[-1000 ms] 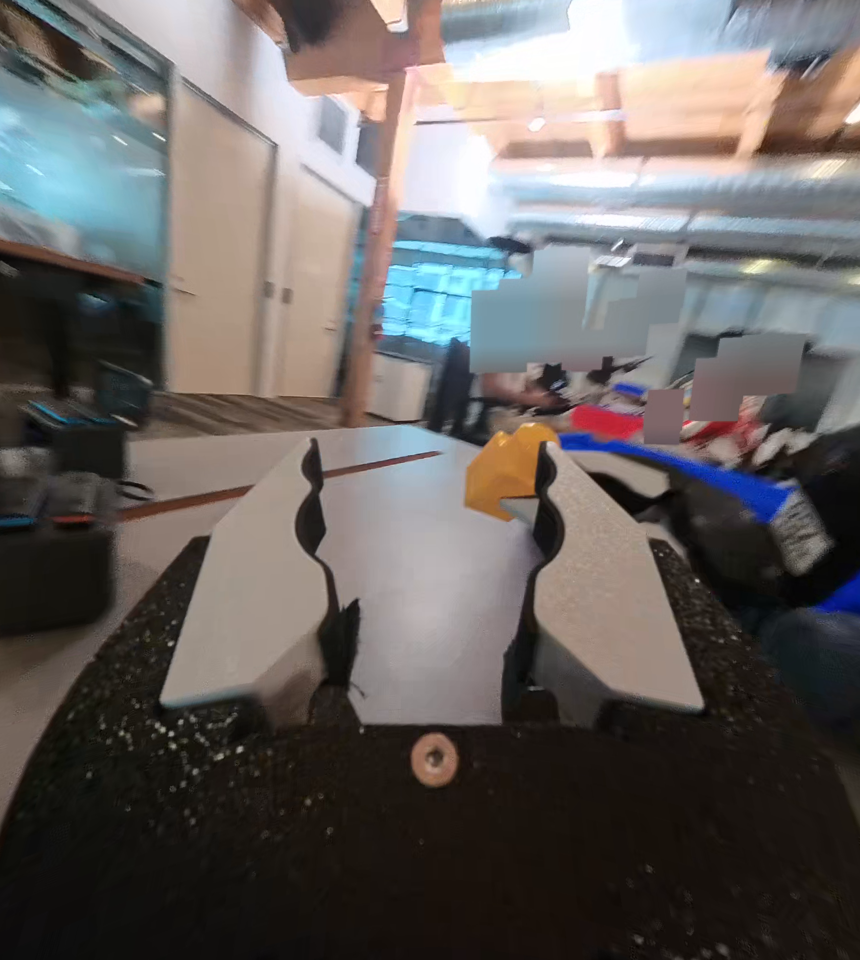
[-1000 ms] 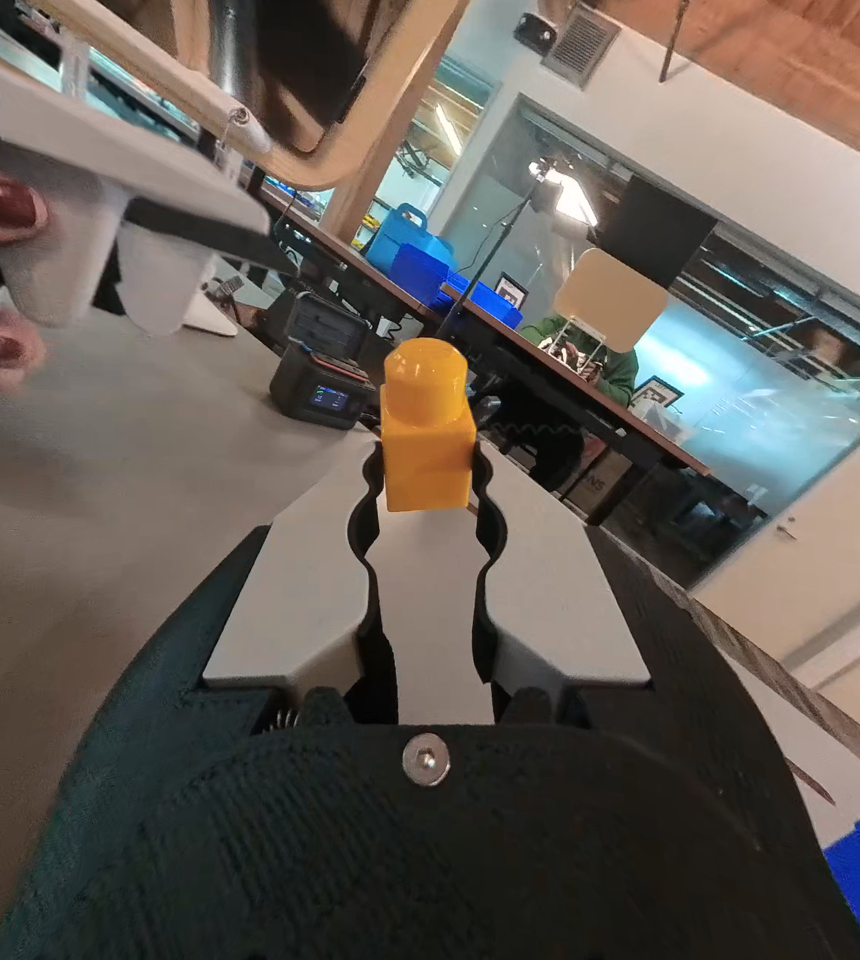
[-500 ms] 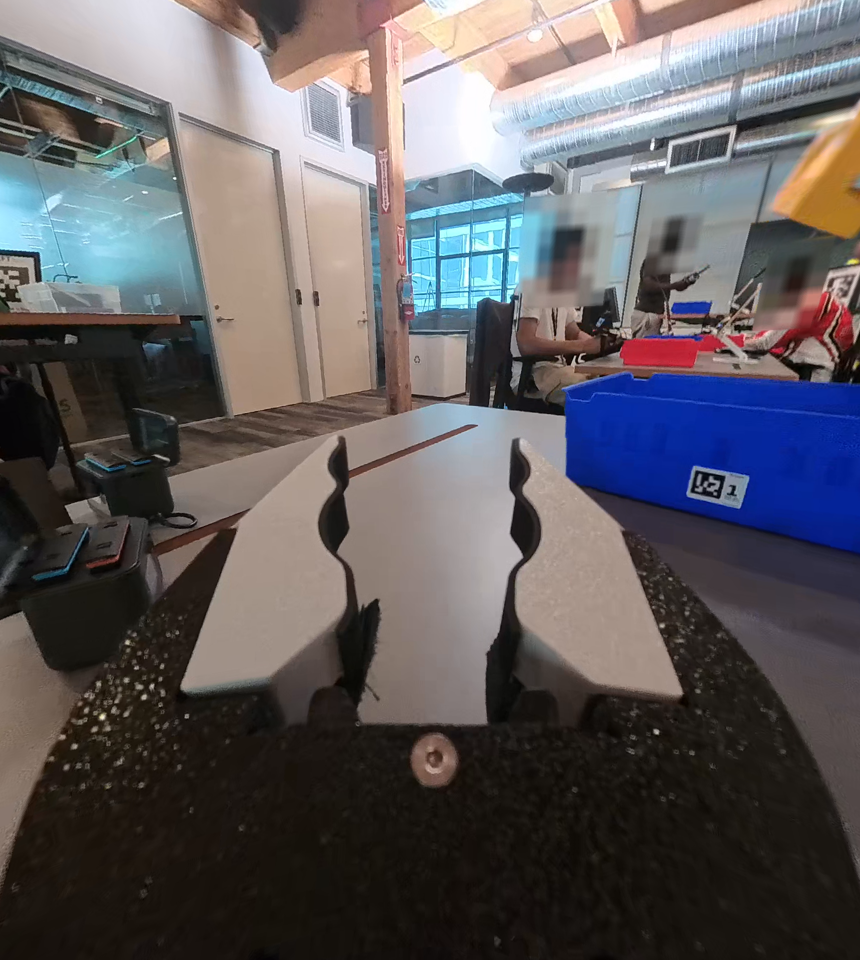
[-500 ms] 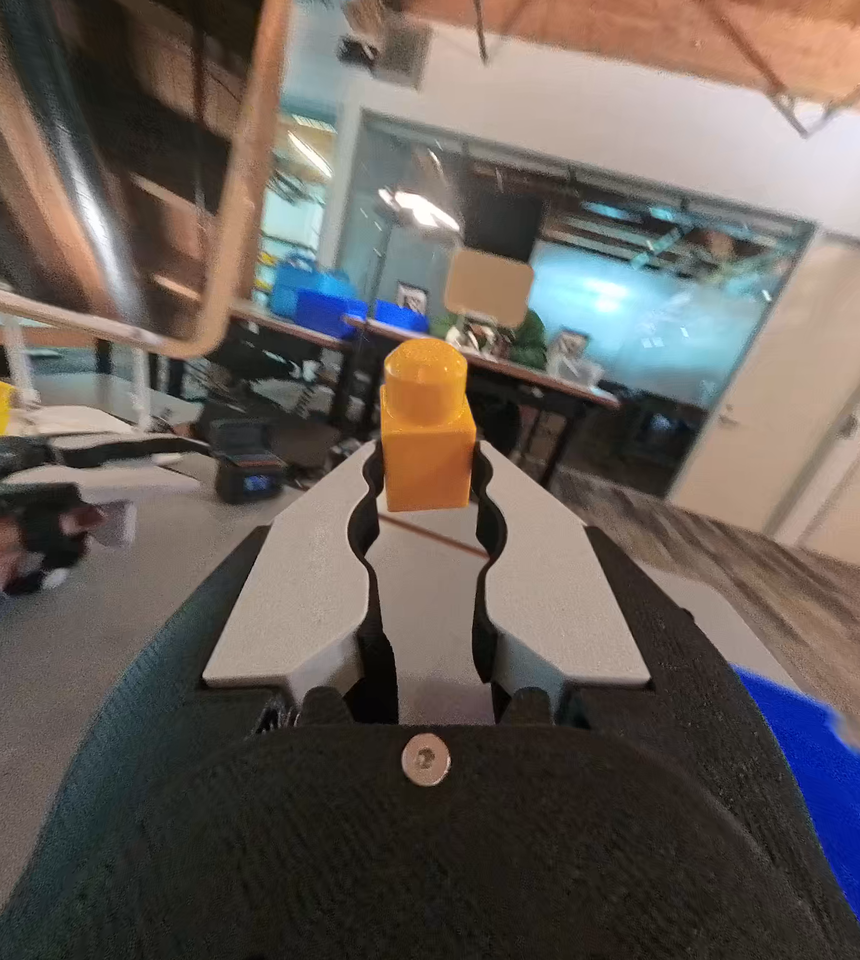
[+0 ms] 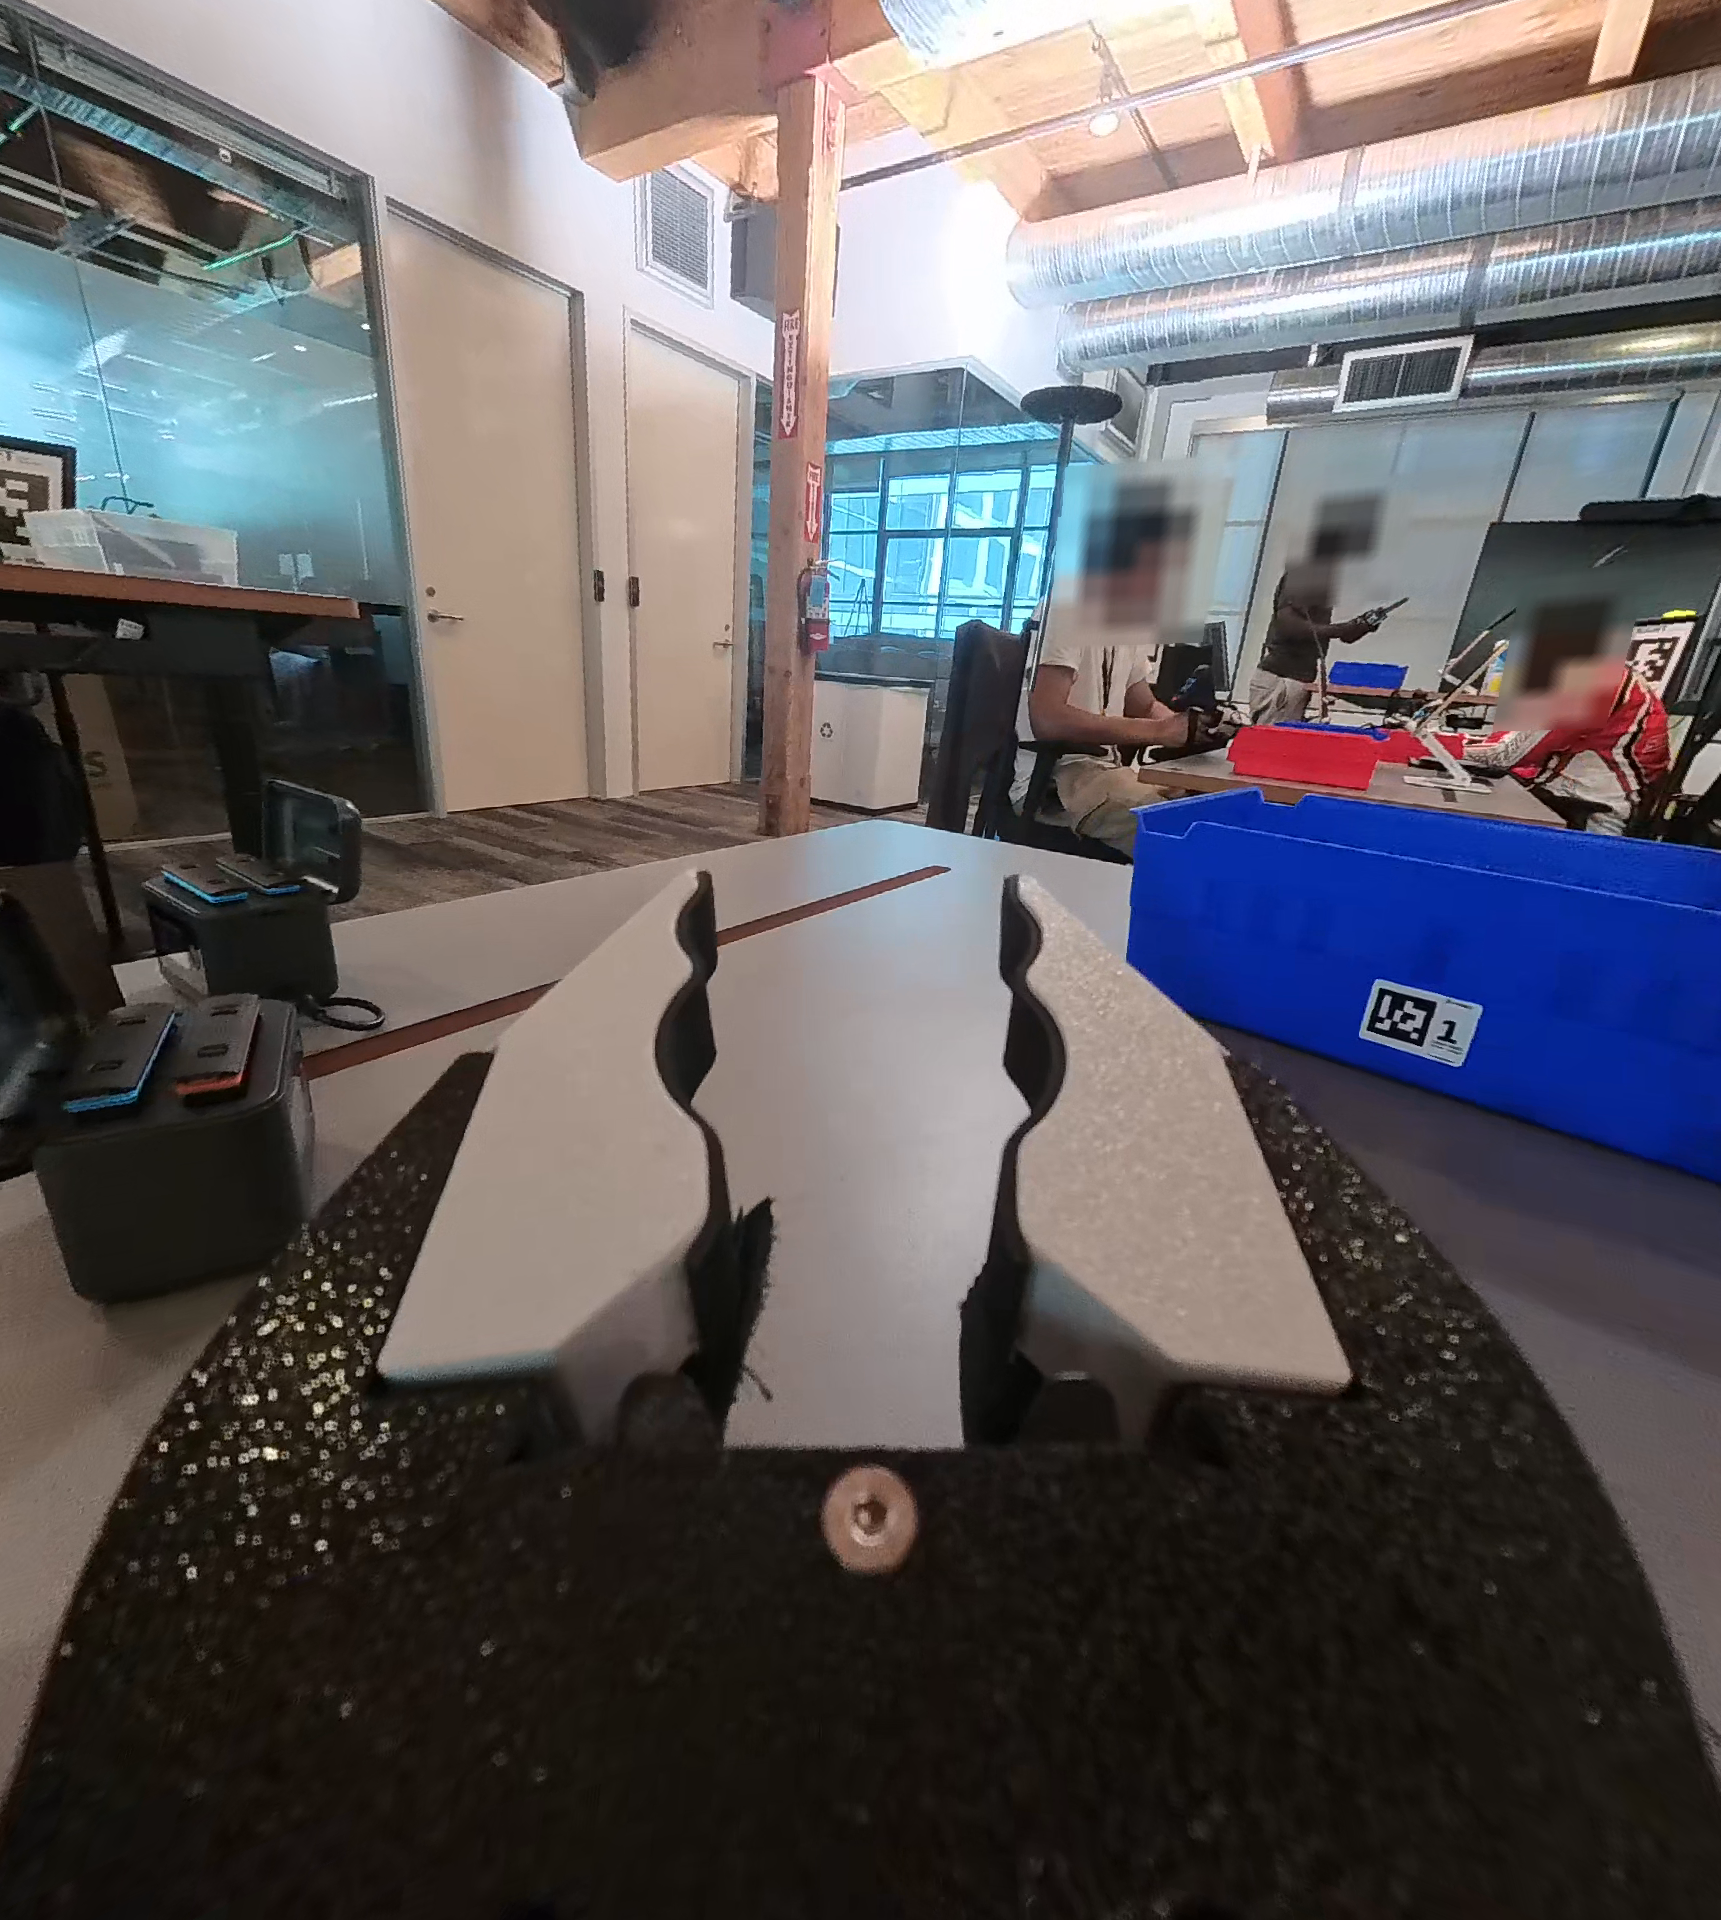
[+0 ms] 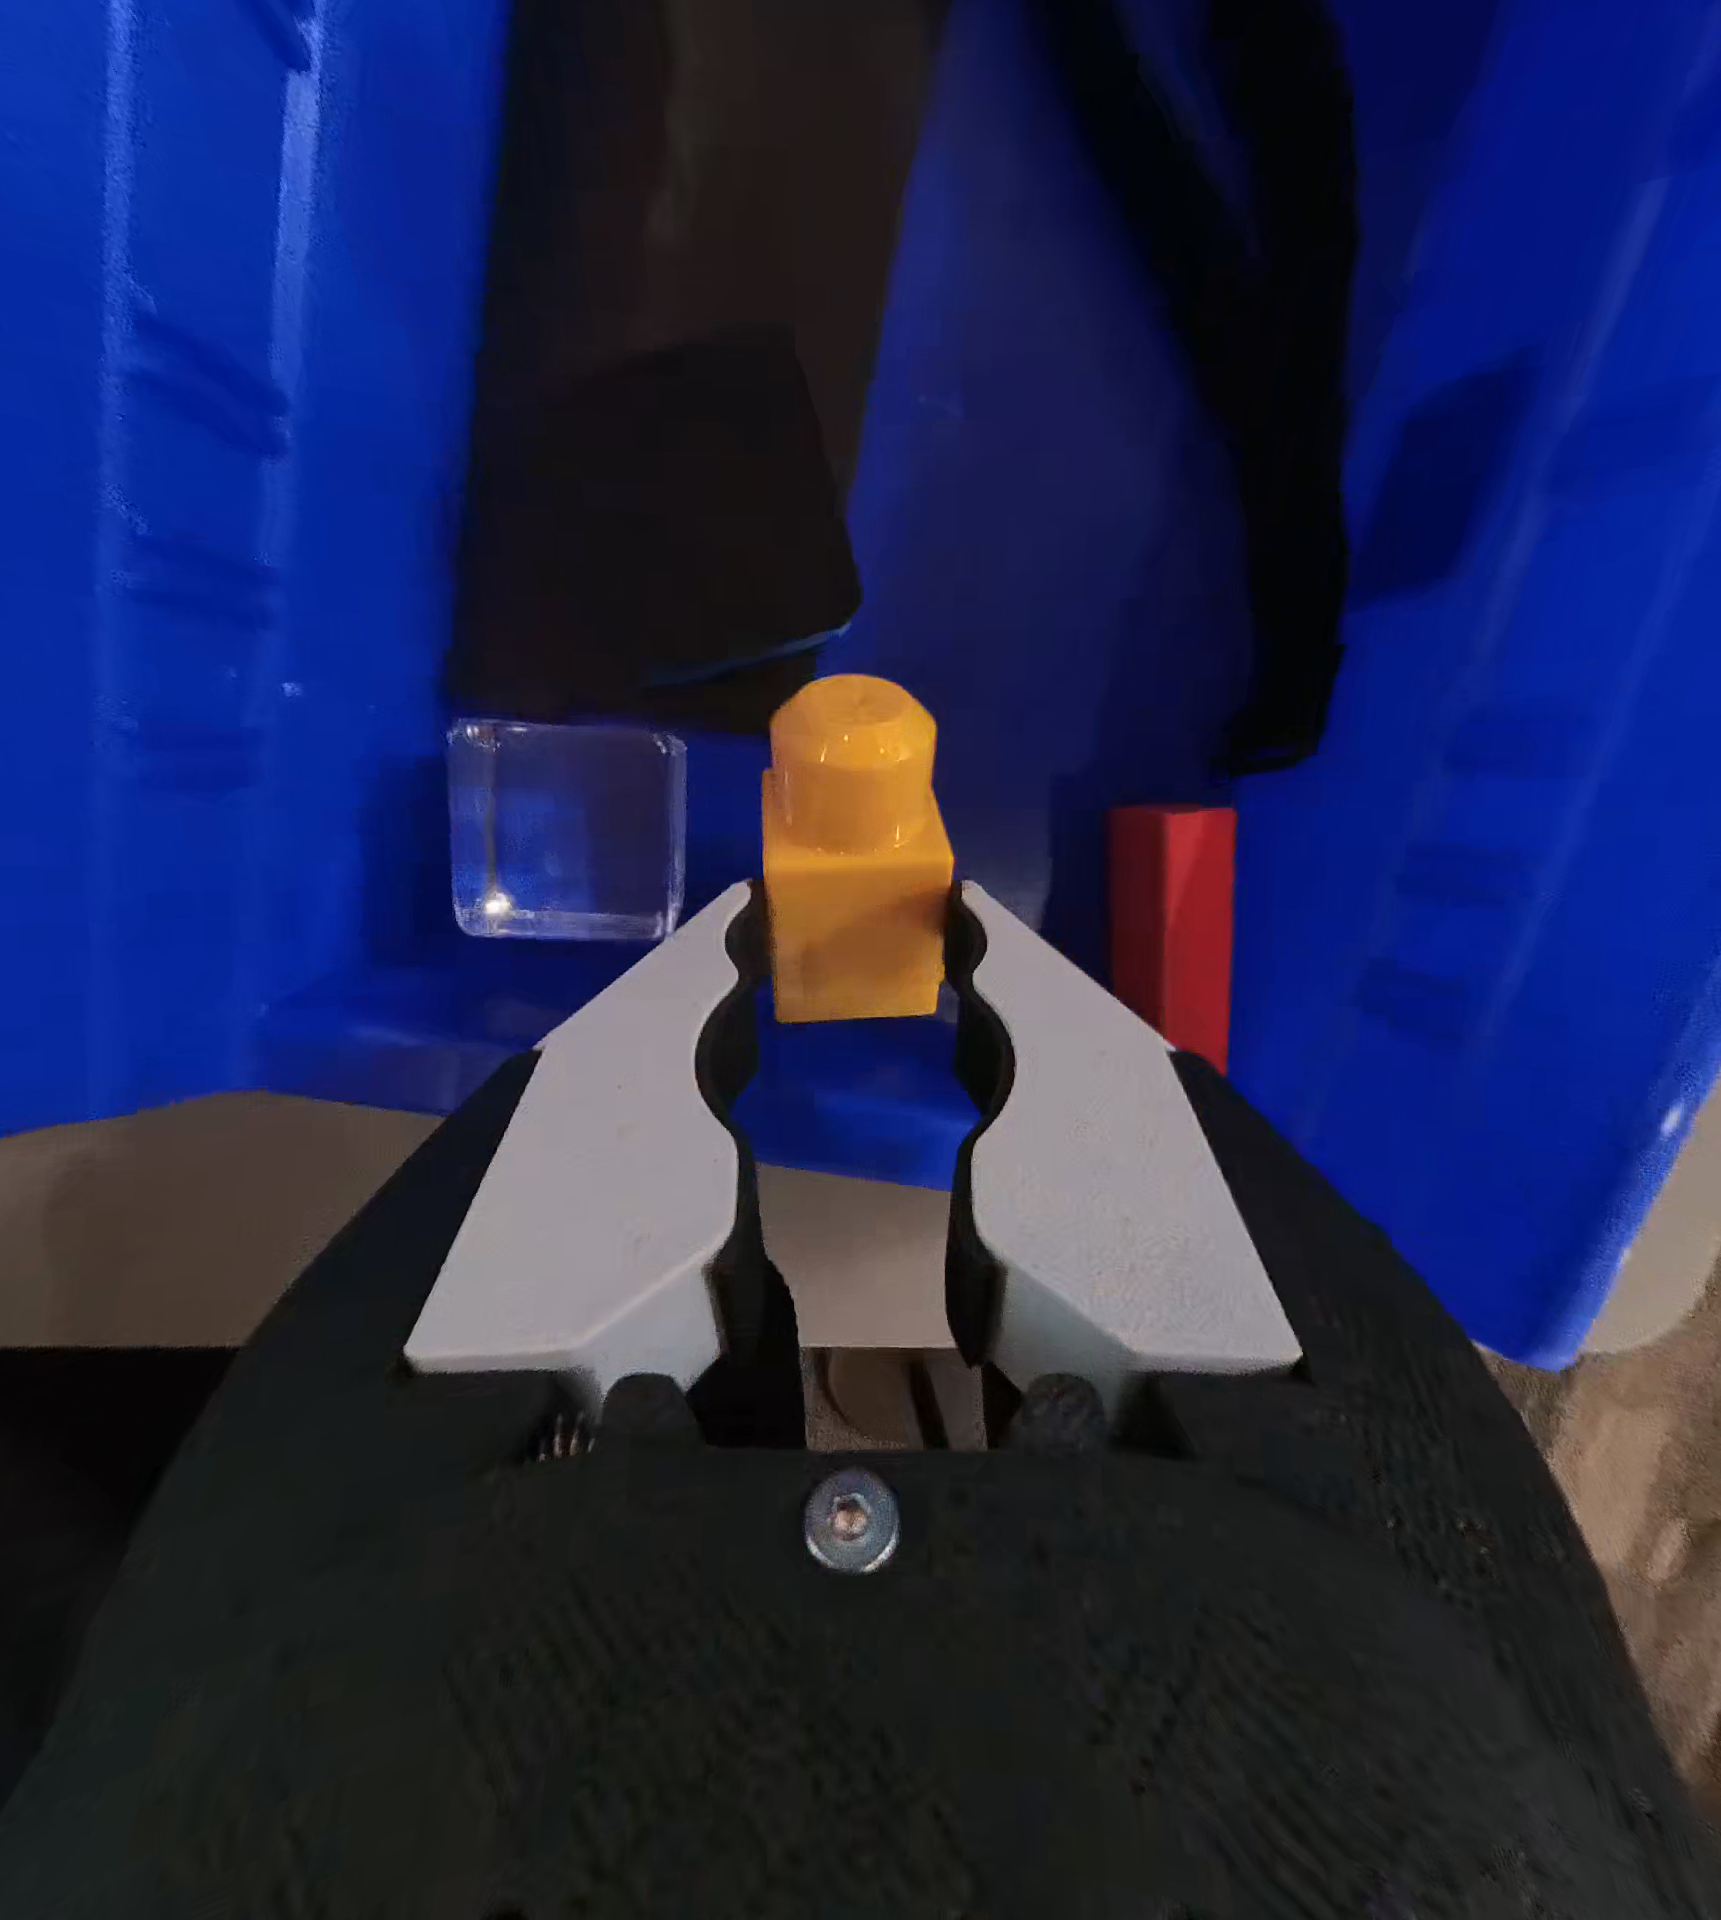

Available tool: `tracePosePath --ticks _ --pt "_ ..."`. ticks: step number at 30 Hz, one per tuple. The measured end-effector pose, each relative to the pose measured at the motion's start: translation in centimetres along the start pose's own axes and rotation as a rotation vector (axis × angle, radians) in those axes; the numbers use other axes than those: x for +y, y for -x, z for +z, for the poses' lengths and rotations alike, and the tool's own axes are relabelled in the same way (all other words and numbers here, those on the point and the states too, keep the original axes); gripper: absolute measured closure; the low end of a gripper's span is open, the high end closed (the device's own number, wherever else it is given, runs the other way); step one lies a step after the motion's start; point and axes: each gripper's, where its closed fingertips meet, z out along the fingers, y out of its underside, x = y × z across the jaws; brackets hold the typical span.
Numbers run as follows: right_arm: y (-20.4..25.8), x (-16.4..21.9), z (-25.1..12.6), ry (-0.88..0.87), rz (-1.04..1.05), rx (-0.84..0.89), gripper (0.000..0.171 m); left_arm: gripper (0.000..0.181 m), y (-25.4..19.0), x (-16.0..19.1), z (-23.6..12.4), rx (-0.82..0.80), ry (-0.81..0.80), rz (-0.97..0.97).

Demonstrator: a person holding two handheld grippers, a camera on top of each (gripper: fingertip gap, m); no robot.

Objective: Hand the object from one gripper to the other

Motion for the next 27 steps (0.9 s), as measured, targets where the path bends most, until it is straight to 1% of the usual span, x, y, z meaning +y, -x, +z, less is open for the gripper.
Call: tracePosePath --ticks 1,2,4,6,8,10,13,15,16,17,19,21,23,25,26,27 --pt "-0.1 0.0 0.1 0.012 -0.001 0.018 0.139 0.128 0.0 0.0 0.0 -0.001 -0.001 0.003" --pt "-0.4 -0.1 -0.1 0.019 -0.004 0.049 0.133 0.127 0.0 0.0 0.0 -0.003 -0.003 0.004" --pt "-0.6 -1.0 -1.4 -0.024 0.003 0.096 0.131 0.127 0.0 -0.1 0.0 -0.004 -0.004 0.004" --pt "0.0 -3.7 -3.6 -0.159 0.000 0.129 0.126 0.126 0.1 0.0 0.0 -0.007 -0.001 0.003" --pt "2.0 -7.8 -6.4 -0.356 -0.049 0.174 0.122 0.126 0.1 0.1 0.1 -0.012 0.005 0.007" --pt "7.5 -12.5 -9.3 -0.610 -0.156 0.102 0.121 0.126 0.2 0.0 0.1 -0.027 0.002 0.020" --pt "17.7 -18.5 -12.9 -1.029 -0.256 -0.109 0.131 0.125 0.6 -0.1 -0.1 -0.078 -0.005 0.054" --pt "21.9 -21.2 -12.3 -1.189 -0.275 -0.152 0.132 0.125 0.9 -0.1 -0.2 -0.113 0.008 0.089" --pt "22.8 -22.5 -11.4 -1.249 -0.266 -0.123 0.129 0.126 1.0 0.0 -0.3 -0.129 0.015 0.108" --pt "22.8 -23.9 -10.4 -1.311 -0.233 -0.051 0.122 0.126 1.1 0.1 -0.3 -0.144 0.023 0.126" --pt "22.7 -25.9 -8.3 -1.413 -0.211 0.086 0.125 0.127 1.2 0.1 -0.3 -0.156 0.032 0.150" --pt "23.6 -27.2 -5.9 -1.447 -0.264 0.175 0.128 0.128 1.1 0.2 -0.2 -0.157 0.041 0.168" --pt "24.6 -27.5 -4.6 -1.486 -0.293 0.175 0.131 0.131 1.0 0.3 -0.2 -0.158 0.048 0.182" --pt "26.4 -26.9 -4.0 -1.517 -0.393 0.125 0.139 0.144 0.8 0.2 -0.3 -0.156 0.050 0.213" --pt "26.4 -26.7 -4.3 -1.527 -0.406 0.134 0.139 0.151 0.6 -0.2 -0.4 -0.163 0.038 0.241" --pt "26.4 -26.5 -4.5 -1.547 -0.398 0.109 0.139 0.155 0.5 -0.7 -0.5 -0.175 0.022 0.278"
